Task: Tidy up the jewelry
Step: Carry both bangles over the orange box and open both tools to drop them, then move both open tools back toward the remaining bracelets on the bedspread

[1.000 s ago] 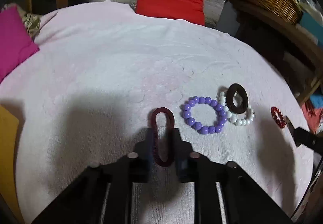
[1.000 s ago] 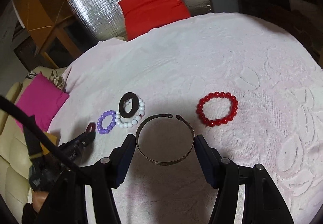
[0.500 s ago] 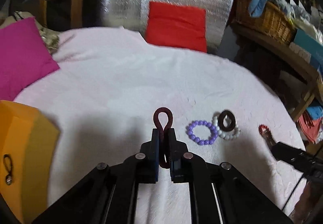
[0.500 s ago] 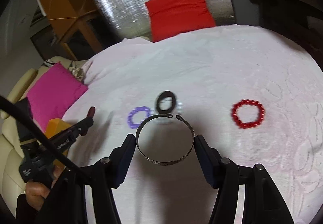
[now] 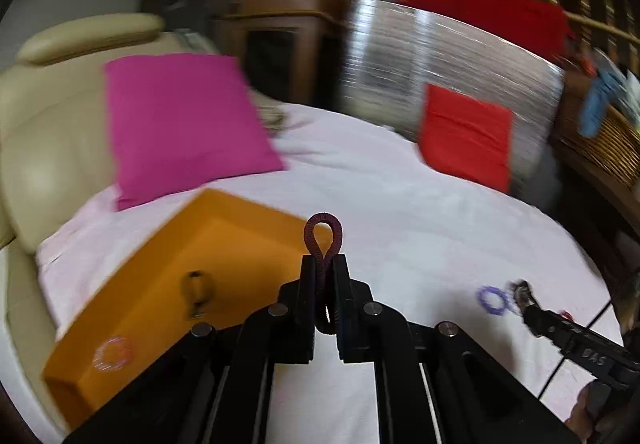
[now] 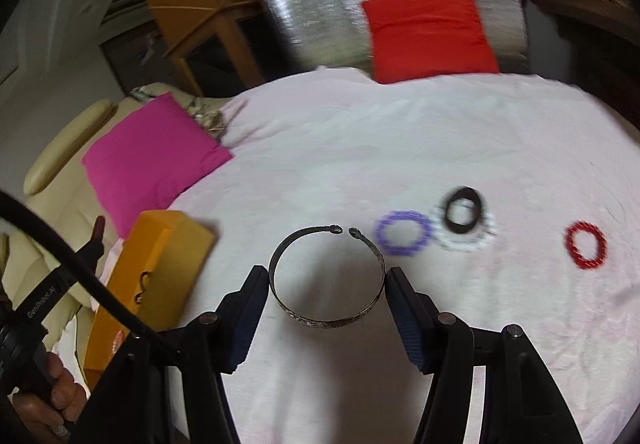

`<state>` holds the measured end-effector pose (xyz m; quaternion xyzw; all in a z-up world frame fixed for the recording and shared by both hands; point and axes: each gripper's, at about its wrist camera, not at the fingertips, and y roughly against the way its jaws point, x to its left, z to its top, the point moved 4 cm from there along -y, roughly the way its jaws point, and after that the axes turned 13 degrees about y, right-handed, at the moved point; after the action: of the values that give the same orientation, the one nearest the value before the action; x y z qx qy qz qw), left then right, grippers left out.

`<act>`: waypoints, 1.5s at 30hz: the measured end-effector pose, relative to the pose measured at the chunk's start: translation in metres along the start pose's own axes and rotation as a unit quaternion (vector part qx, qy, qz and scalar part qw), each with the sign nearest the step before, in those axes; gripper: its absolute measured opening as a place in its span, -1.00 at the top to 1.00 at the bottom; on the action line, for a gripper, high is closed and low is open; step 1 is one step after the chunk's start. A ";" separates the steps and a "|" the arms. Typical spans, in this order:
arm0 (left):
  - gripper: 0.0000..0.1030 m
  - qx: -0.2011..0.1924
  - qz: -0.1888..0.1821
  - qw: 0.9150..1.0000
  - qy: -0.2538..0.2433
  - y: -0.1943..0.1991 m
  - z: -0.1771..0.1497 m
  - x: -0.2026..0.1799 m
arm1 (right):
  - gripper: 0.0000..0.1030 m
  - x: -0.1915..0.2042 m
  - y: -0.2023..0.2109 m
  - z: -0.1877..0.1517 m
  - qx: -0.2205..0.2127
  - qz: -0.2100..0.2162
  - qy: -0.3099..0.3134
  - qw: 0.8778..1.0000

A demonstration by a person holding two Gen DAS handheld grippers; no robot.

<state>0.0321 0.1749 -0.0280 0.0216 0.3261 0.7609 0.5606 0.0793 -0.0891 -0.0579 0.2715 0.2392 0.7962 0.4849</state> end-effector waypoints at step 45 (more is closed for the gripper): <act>-0.41 -0.052 0.196 0.979 -0.010 -0.024 -0.003 0.043 | -0.32 0.088 -0.026 0.068 0.022 -0.062 0.068 0.995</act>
<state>0.0351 0.2143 -0.0567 0.0635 0.2695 0.8716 0.4045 0.1074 0.0095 -0.0073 0.2113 0.3056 0.7757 0.5101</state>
